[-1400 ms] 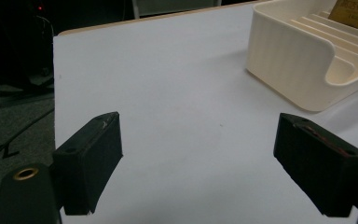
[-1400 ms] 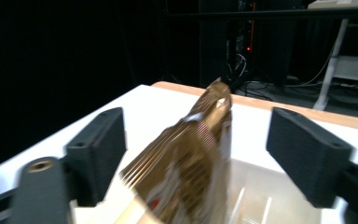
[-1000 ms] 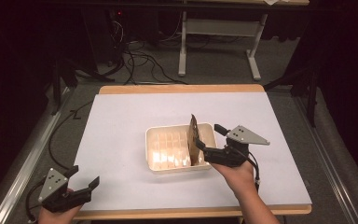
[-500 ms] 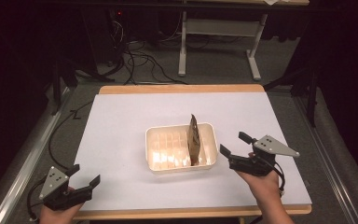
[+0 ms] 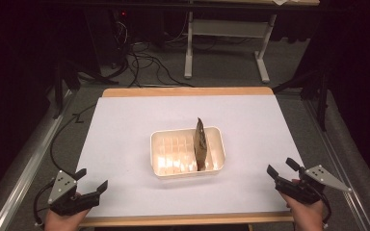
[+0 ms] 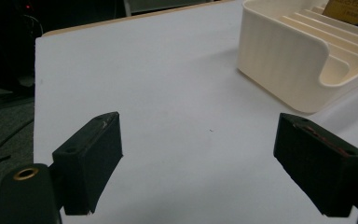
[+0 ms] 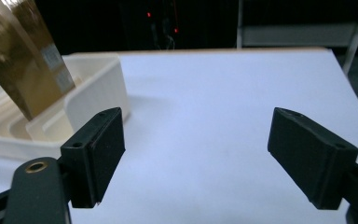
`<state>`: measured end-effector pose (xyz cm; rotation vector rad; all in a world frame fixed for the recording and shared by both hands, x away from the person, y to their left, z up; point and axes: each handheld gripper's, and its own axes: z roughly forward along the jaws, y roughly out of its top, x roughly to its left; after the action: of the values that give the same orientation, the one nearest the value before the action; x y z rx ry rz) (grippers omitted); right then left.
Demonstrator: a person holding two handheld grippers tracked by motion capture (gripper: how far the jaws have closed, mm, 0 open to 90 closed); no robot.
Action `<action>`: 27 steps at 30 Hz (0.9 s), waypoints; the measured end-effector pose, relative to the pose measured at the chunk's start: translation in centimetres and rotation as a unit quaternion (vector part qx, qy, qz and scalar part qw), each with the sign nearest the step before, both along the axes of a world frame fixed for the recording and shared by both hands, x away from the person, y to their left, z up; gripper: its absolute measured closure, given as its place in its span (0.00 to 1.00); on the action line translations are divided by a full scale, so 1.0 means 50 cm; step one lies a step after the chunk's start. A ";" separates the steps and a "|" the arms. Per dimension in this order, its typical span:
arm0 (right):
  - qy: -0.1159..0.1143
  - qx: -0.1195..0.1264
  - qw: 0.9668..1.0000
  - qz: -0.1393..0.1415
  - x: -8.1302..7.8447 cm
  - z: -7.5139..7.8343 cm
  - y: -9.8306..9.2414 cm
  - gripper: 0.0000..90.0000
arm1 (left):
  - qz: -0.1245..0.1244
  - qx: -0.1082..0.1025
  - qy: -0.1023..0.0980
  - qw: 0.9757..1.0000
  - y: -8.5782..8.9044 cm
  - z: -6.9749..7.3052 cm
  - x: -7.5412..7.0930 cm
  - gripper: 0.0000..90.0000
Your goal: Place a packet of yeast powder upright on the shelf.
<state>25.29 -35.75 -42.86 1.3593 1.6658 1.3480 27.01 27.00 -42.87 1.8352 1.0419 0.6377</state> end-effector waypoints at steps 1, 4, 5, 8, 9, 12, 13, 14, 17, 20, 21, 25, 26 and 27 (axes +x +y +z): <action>0.009 0.000 1.000 -0.001 -0.005 -0.008 -0.007 0.22 | -0.003 0.003 0.002 1.000 -0.003 -0.001 0.001 0.18; 0.027 -0.008 1.000 0.001 -0.012 -0.028 -0.012 0.22 | -0.007 0.007 0.004 1.000 -0.008 -0.003 0.003 0.18; 0.031 -0.013 0.999 0.006 -0.011 -0.029 -0.010 0.22 | -0.007 0.006 0.003 1.000 -0.010 -0.003 0.003 0.18; 0.025 -0.024 0.999 0.014 -0.007 -0.027 0.002 0.22 | -0.011 0.012 0.004 1.000 -0.014 -0.004 0.003 0.18; 0.026 -0.027 0.999 0.019 -0.004 -0.029 0.005 0.22 | -0.012 0.013 0.004 1.000 -0.014 -0.004 0.003 0.18; 0.036 -0.039 0.998 0.025 0.001 -0.037 0.010 0.22 | -0.013 0.014 0.005 1.000 -0.012 -0.004 0.005 0.18; 0.036 -0.039 0.998 0.025 0.002 -0.038 0.009 0.22 | -0.013 0.014 0.005 1.000 -0.011 -0.004 0.006 0.18; 0.037 -0.037 0.998 0.024 0.002 -0.039 0.007 0.22 | -0.012 0.013 0.005 1.000 -0.010 -0.005 0.006 0.18; 0.033 -0.030 0.999 0.018 0.000 -0.037 0.002 0.22 | -0.010 0.009 0.003 1.000 -0.008 -0.002 0.004 0.18; 0.035 -0.028 0.999 0.016 0.000 -0.038 0.001 0.22 | -0.010 0.009 -0.003 1.000 -0.007 0.001 -0.001 0.18; 0.037 -0.027 0.999 0.016 0.001 -0.039 0.001 0.22 | -0.010 0.008 -0.004 1.000 -0.006 0.002 -0.001 0.18; 0.036 -0.029 0.999 0.017 0.000 -0.037 0.004 0.22 | -0.006 0.005 -0.002 1.000 0.000 0.001 0.000 0.18; 0.036 -0.029 0.999 0.015 0.000 -0.036 0.005 0.22 | -0.004 0.003 -0.002 1.000 0.001 0.002 0.000 0.18; 0.036 -0.029 0.999 0.015 0.000 -0.036 0.005 0.22 | -0.004 0.003 -0.002 1.000 0.001 0.002 0.000 0.18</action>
<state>25.29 -35.51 -44.68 1.3685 1.7650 1.2722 27.00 27.06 -42.78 1.8428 1.0299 0.6397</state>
